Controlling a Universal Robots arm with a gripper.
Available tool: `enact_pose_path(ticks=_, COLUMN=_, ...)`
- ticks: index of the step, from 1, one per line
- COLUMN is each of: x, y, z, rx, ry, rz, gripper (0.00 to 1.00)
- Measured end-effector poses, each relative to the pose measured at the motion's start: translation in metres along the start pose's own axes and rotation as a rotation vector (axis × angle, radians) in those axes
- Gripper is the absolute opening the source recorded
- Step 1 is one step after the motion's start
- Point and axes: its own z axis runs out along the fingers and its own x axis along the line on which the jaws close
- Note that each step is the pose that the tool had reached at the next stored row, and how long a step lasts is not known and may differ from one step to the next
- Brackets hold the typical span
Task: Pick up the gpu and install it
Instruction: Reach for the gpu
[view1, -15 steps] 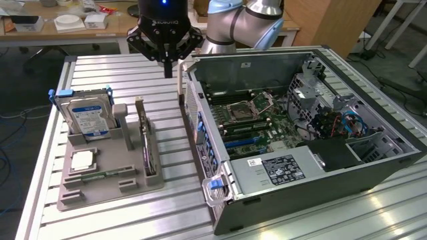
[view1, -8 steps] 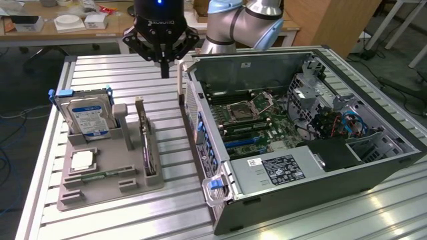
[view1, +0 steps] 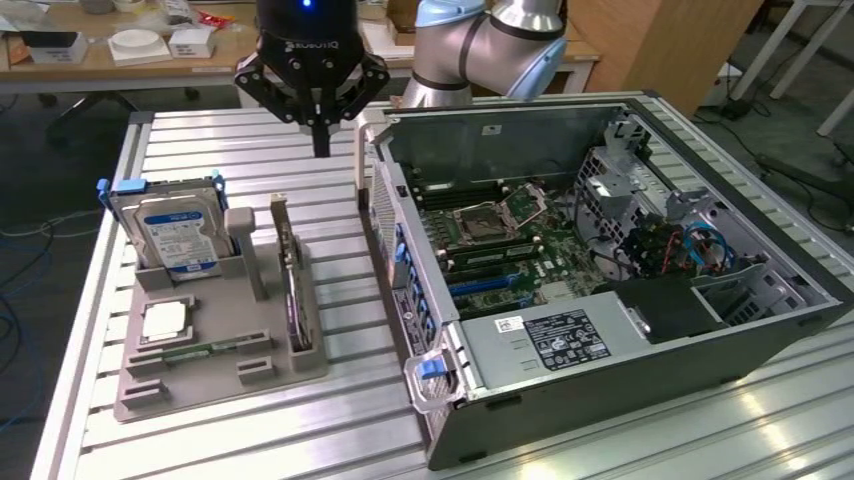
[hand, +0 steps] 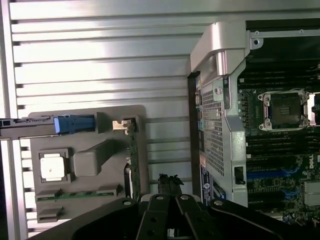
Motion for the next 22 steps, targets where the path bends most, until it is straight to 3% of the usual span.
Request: enact_pose_path(ticks=22, x=0.020, y=-0.0016, z=-0.0005, rx=0.0000, ry=0.0001, rz=0.000, gripper=0.10)
